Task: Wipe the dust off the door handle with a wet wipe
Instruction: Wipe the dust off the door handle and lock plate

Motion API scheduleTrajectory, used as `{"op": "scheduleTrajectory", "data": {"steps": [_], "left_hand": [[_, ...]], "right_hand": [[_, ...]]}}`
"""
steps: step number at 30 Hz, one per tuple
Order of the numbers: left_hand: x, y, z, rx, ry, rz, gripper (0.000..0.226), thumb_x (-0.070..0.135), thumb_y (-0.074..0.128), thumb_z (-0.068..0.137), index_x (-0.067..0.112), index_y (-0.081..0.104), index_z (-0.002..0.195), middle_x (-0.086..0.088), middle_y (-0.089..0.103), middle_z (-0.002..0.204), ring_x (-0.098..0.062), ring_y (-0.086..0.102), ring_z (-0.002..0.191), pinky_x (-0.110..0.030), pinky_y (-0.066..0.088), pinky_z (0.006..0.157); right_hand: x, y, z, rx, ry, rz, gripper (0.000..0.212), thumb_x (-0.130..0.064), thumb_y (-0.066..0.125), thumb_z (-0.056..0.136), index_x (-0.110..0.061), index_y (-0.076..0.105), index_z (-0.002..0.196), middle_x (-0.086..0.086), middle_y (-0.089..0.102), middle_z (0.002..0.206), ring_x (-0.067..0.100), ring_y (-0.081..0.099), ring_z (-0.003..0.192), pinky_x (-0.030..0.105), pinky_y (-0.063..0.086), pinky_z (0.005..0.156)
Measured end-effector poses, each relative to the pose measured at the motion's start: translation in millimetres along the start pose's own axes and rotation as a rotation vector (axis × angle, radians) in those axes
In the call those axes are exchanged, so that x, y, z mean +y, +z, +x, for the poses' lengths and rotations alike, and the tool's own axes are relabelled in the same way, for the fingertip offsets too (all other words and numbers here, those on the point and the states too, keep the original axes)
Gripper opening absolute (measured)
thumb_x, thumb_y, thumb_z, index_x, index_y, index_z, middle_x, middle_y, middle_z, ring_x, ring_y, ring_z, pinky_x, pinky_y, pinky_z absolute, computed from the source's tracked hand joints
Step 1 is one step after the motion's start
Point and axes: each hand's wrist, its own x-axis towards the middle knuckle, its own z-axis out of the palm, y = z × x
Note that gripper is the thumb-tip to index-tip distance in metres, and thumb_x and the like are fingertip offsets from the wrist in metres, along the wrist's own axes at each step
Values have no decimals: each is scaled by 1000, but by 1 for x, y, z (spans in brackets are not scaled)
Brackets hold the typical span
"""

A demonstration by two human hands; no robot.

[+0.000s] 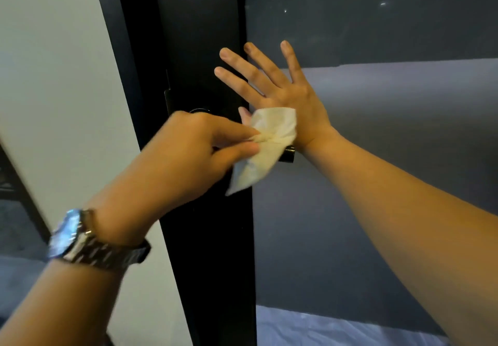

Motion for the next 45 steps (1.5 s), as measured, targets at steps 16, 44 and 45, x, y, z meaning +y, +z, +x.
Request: {"op": "scheduleTrajectory", "data": {"steps": [16, 44, 45], "left_hand": [[-1, 25, 5, -54, 179, 53, 42, 50, 42, 86, 25, 62, 113, 6, 66, 99, -8, 54, 85, -25, 43, 77], [-53, -10, 38, 265, 74, 76, 58, 15, 57, 87, 25, 34, 139, 2, 22, 152, -19, 16, 141, -25, 14, 109], [-56, -8, 41, 228, 78, 65, 63, 15, 56, 87, 27, 27, 142, 4, 12, 155, -19, 4, 143, -27, 8, 110]], "right_hand": [[-1, -4, -1, -42, 6, 69, 53, -30, 43, 94, -20, 36, 145, 2, 36, 150, 27, 34, 138, 57, 23, 110], [-58, -108, 14, -698, 327, 680, 18, -23, 38, 102, -9, 48, 107, 7, 50, 105, 25, 48, 85, 28, 23, 57], [-53, -110, 14, -736, 349, 719, 18, -27, 38, 102, -12, 48, 98, 4, 48, 95, 23, 44, 78, 28, 21, 51]]}}
